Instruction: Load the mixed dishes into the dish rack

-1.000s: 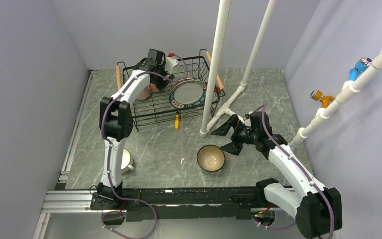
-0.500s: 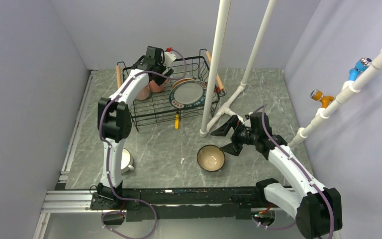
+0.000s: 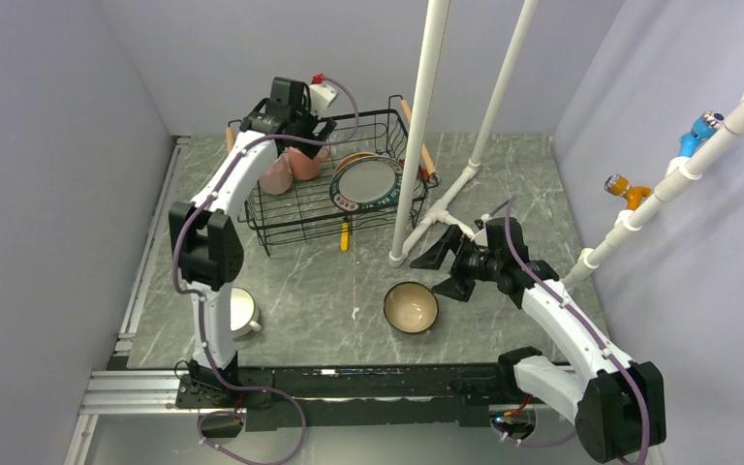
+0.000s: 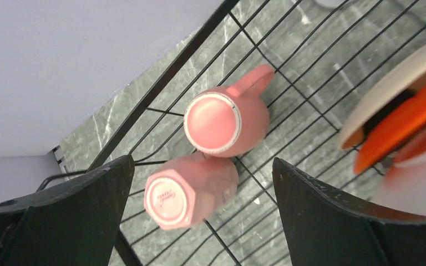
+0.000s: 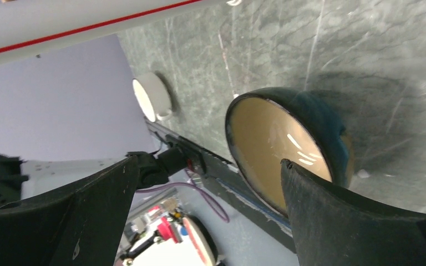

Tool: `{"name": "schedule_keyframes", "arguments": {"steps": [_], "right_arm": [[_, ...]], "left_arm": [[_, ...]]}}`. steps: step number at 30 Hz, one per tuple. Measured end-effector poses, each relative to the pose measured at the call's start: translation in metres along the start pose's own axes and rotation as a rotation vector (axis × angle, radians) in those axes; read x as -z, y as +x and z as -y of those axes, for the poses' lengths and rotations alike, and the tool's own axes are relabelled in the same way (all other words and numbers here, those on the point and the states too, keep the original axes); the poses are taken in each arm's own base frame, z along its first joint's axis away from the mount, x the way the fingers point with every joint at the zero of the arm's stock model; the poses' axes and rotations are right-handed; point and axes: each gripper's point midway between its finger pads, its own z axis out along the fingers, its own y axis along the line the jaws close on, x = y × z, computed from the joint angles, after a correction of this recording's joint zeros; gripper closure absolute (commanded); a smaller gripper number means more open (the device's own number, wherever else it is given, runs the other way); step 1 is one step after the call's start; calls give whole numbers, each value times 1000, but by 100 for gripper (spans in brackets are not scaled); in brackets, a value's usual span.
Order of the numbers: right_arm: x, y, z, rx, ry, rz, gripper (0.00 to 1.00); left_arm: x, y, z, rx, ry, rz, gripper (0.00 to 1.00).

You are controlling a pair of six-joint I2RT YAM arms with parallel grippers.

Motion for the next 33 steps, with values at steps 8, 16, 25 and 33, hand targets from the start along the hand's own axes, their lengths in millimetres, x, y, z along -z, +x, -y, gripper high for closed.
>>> {"name": "schedule_keyframes", "arguments": {"steps": [8,16,25,33], "right_arm": [[-1,-14,23,207,143,18,1],[12,-21,32,380,198,74,1],[1,-2,60,442,273,37,2],[-14,14,73,571,405,46,4]], "left_arm": [[100,-41,-5,207,32,154,1],[202,-5,53,485,241,239,1],[247,69,120,701,419,161,1],[263,130,156,847,453,15,1]]}}
